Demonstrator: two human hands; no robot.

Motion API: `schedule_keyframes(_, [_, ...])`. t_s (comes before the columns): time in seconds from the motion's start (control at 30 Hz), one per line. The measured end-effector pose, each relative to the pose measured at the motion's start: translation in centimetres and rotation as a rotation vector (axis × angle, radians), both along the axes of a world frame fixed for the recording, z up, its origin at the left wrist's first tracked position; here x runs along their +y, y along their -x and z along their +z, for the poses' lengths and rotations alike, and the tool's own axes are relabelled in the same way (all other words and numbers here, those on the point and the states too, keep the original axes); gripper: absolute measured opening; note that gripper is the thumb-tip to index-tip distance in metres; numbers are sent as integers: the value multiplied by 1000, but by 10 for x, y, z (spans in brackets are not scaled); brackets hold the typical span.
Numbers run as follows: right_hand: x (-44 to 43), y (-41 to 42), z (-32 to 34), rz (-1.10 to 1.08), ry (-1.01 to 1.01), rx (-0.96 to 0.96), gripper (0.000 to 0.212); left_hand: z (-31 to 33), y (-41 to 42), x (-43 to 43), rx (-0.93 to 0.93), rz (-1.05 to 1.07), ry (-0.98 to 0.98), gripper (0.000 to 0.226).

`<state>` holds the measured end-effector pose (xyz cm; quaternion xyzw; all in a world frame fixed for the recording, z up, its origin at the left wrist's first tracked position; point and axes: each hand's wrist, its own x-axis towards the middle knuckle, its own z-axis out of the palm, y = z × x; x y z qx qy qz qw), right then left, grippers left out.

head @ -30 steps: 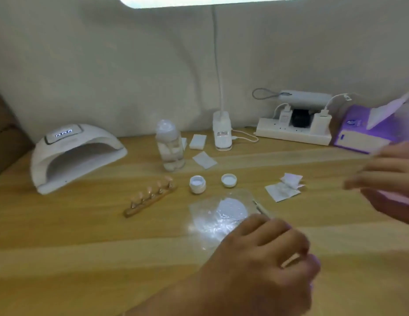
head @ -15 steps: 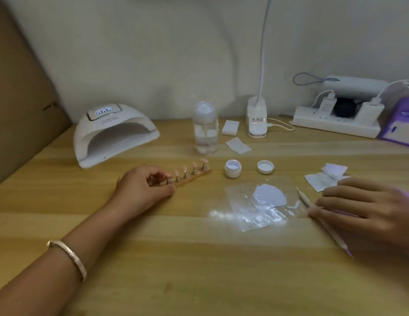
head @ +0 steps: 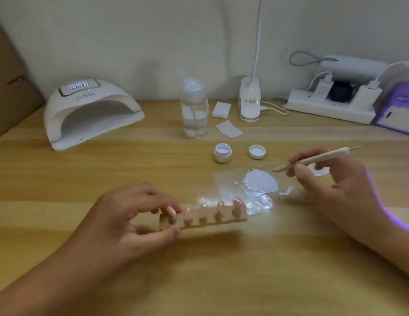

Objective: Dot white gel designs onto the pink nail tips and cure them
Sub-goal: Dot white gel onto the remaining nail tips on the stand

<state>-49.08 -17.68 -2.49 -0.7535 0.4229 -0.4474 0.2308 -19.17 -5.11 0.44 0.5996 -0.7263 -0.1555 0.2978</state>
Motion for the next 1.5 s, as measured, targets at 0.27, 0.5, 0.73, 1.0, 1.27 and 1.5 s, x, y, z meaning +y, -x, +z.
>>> schedule_keyframes(0.27, [-1, 3, -3, 75, -159, 19, 15, -24, 63, -22, 4, -101, -33, 11])
schedule_keyframes(0.5, [0, 2, -2, 77, -173, 56, 13, -36, 60, -20, 65, -34, 1, 31])
schedule_keyframes(0.73, [2, 0, 0, 80, -149, 52, 15, -38, 62, -24, 178, -18, 28, 21])
schedule_keyframes(1.0, [2, 1, -2, 65, -132, 76, 15, -38, 63, -25, 259, 1, 43, 8])
schedule_keyframes(1.27, [3, 3, -1, 58, -52, -10, 15, -34, 71, -19, 116, 18, 121, 4])
schedule_keyframes(1.5, [10, 0, 24, 108, 14, -180, 6, -18, 78, -6, 43, 35, 255, 8])
